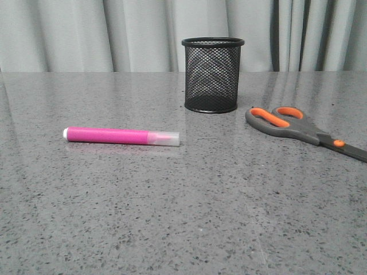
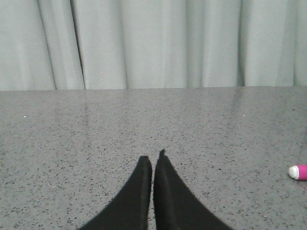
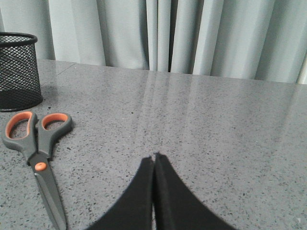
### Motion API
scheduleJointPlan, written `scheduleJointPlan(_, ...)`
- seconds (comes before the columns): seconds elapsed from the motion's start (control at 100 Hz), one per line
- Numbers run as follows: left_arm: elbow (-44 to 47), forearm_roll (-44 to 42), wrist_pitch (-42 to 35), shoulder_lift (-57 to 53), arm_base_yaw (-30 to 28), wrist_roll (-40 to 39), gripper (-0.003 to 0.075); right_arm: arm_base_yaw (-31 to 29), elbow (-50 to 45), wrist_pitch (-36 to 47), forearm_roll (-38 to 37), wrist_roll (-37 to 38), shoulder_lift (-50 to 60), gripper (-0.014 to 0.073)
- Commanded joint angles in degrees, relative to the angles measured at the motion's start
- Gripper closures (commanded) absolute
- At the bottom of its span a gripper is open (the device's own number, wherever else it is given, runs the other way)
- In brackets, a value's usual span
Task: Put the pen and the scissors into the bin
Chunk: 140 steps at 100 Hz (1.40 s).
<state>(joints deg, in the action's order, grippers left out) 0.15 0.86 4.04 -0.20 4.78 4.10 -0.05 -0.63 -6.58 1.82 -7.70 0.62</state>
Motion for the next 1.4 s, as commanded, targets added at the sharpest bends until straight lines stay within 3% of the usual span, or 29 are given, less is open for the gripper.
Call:
scheduleJointPlan(0.0,2.45,0.50,-4.82,-1.83,-0.11,-0.40,0.0739,-0.50,-0.76,4.72,-0.36,-0.10,1.07,0.0665)
scheduleJointPlan(0.81,2.45,0.50,-4.82,-1.83,-0.11,-0.40,0.0739,-0.50,-0.76,4.72,-0.36,-0.10,1.07,0.0665)
scheduleJointPlan(1.1,2.45,0.63,-4.82,-1.83,-0.11,-0.40,0.0739,-0.50,-0.76,9.91,-0.36,-0.10,1.07,0.0665)
scheduleJointPlan(1.39,2.45,9.53,-4.75,-1.83,-0.11,-0.40,0.0739,-0.50,-0.76,12.56,4.17,1.05,1.07,0.0665)
